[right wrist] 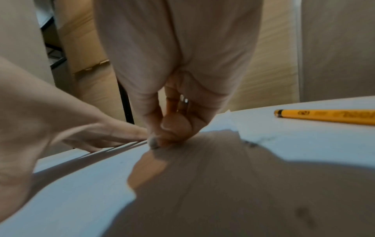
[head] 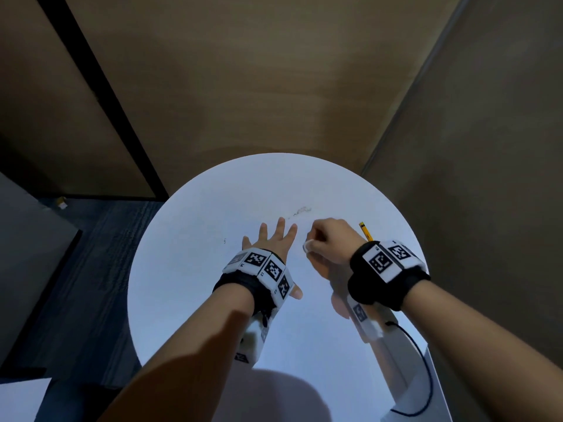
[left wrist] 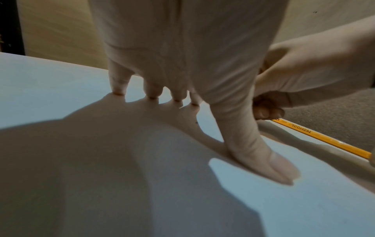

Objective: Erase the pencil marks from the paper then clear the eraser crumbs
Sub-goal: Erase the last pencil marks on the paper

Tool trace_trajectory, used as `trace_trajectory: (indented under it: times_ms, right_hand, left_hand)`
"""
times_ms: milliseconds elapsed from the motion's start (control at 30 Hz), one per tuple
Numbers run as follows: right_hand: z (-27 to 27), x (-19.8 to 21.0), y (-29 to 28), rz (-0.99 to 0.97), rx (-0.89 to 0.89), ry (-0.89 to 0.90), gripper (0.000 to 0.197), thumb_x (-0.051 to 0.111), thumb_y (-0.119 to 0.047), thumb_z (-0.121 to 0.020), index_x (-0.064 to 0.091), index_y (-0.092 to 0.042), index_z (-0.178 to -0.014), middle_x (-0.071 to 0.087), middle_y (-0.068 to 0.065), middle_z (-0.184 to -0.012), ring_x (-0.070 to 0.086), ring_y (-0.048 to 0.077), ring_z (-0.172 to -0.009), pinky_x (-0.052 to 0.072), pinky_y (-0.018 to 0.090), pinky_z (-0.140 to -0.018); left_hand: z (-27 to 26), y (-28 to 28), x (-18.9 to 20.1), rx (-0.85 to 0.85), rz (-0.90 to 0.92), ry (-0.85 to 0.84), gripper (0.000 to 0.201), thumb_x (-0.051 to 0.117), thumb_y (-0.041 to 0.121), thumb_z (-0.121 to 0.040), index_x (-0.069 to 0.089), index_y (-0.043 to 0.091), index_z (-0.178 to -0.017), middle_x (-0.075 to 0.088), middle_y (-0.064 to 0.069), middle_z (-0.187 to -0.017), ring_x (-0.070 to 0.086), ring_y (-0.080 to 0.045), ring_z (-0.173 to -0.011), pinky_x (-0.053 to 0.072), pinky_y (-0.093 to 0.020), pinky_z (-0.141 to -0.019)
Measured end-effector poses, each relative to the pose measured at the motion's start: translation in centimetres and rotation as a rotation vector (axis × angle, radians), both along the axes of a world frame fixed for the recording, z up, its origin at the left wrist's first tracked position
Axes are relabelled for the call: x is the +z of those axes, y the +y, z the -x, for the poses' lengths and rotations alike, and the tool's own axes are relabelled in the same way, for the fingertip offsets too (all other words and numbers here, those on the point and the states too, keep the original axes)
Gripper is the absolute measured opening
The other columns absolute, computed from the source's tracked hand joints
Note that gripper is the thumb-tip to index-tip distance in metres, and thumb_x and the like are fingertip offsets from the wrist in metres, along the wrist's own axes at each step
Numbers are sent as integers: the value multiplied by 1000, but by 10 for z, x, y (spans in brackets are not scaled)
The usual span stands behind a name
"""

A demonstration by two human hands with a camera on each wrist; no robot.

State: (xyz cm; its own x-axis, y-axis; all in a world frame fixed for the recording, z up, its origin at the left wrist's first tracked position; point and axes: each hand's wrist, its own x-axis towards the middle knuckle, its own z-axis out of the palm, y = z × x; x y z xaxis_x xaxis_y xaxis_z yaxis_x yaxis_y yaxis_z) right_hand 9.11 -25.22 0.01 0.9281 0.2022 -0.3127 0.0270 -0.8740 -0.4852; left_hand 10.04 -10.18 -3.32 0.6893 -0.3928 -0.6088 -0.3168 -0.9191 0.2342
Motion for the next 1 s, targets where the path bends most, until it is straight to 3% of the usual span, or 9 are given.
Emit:
trace_trajectory:
  times_ms: [67,233,433,600,700,800,1000]
  right_hand:
    - [3,-4,0,-15,-37,-21,12,59,-19,-88,53,-12,-79,56,-1,-81,50,14,-75,34,19,-56]
    - [15,3,-6,-1,109,181,23,64,-20,-85,49,-23,-67,54,-10,-69,51,5,-66,36,14,-56]
    - [6,-2,-2,-23,-64,22,12,60,-19,-86,53,-12,-79,57,1,-80,52,17,-77,37,20,-58]
    - [23,3,-6,-38,84,223,15,64,-18,-83,54,-17,-72,59,-4,-74,56,12,-73,42,19,-64]
    - [8,3,-3,-16,8,114,9,62,-18,-85,59,-10,-83,61,2,-82,55,16,-77,42,24,-68]
    - [7,-2,0,-64,-101,-2,9,59,-17,-87,57,-9,-83,60,3,-85,53,17,-79,38,21,-61]
    - [23,6,-7,0,88,175,18,61,-19,-86,51,-20,-70,57,-5,-76,53,13,-76,38,16,-60]
  left_hand:
    - [1,0,-1,5,7,-5,134,81,53,-62,-20,29,-148,-26,0,-155,-17,-34,-143,0,-62,-111]
    - [1,0,-1,12,10,-6,134,81,51,-64,-20,29,-148,-26,0,-155,-17,-34,-144,-1,-61,-111]
    - [1,0,-1,13,10,-5,134,82,51,-63,-20,29,-148,-26,0,-155,-17,-34,-144,-1,-61,-111]
    - [1,0,-2,18,12,-7,134,82,50,-63,-19,29,-148,-26,1,-156,-17,-33,-144,-1,-61,-111]
    - [0,0,-2,12,9,-2,134,82,51,-63,-20,29,-148,-26,1,-155,-17,-33,-144,-1,-61,-111]
    - [2,0,-2,14,14,-8,135,82,52,-62,-20,29,-148,-27,1,-155,-18,-33,-144,-1,-61,-111]
    - [2,1,-3,16,16,-14,134,82,50,-63,-20,29,-148,-27,1,-155,-18,-33,-144,-2,-61,-111]
